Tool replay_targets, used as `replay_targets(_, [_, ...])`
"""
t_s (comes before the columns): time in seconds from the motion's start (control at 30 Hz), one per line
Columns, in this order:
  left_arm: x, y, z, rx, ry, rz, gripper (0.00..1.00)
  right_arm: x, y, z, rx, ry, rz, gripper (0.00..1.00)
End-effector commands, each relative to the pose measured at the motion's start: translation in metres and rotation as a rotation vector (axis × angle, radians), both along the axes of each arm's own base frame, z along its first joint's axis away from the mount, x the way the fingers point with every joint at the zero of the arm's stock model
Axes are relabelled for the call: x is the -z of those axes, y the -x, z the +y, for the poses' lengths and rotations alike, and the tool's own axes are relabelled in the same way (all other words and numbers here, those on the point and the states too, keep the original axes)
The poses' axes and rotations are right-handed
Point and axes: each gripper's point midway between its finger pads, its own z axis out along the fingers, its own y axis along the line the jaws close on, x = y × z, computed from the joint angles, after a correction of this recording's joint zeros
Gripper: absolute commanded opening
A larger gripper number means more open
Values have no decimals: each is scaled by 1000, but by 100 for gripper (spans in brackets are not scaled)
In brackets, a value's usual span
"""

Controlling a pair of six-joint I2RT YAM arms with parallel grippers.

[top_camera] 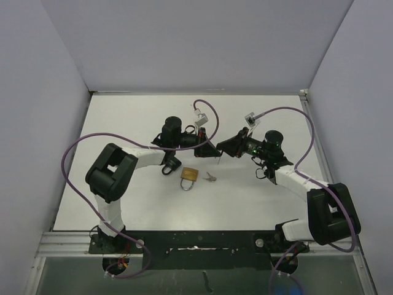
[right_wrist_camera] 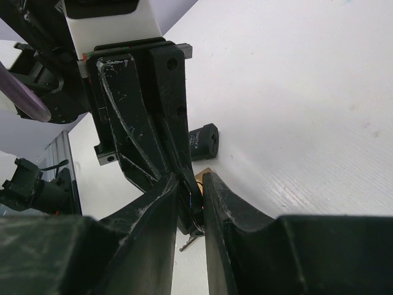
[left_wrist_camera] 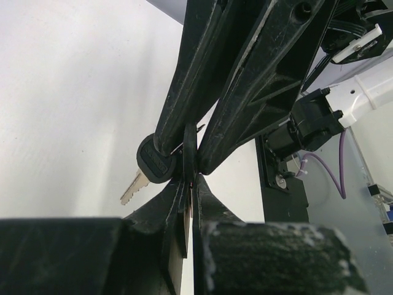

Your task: Unlock with the key

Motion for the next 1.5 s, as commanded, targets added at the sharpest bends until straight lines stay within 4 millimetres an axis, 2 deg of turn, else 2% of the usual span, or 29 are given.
replay_targets(0.0, [-33, 3, -9, 63, 93, -112, 0, -8, -6, 4, -16, -10, -31, 21])
replay_targets(0.17, [-32, 3, -8, 56, 90, -111, 0, -10, -6, 4, -15, -12, -36, 0])
replay_targets(0.27, [-29, 1, -8, 34, 81, -105, 1, -10, -6, 3, -11, -13, -38, 0])
replay_targets(0.3, [-27, -1, -8, 20, 76, -103, 13, -10, -7, 2, -6, -12, -39, 0])
replay_targets(0.37, [-25, -4, -6, -10, 68, -105, 23, -12, -6, 1, 5, -12, -45, 0])
replay_targets(0.47, [-21, -10, 0, -73, 56, -104, 48, -13, -9, -5, 51, 1, -50, 0])
replay_targets(0.53, [-18, -13, 7, -112, 47, -105, 72, -13, -12, -11, 90, 16, -54, 0])
replay_targets(0.57, [-17, -14, 11, -134, 40, -105, 80, -14, -13, -15, 117, 25, -58, 0])
replay_targets(0.63, [-13, -17, 20, -185, 26, -108, 95, -14, -15, -22, 164, 39, -62, 0])
replay_targets(0.67, [-10, -21, 26, -227, 14, -103, 97, -16, -16, -25, 186, 44, -70, 0])
replay_targets(0.9, [4, -43, 72, -533, -31, -110, 98, -18, -16, -37, 257, 55, -108, 0])
replay_targets(1.13, [-4, -51, 112, -779, -18, -191, 98, -23, -17, -54, 399, -81, -173, 0])
replay_targets(1.37, [2, -47, 135, -878, -73, -243, 98, -24, -22, -51, 399, -76, -158, 0])
replay_targets(1.47, [12, -49, 145, -934, -138, -241, 97, -23, -24, -51, 404, -71, -156, 0])
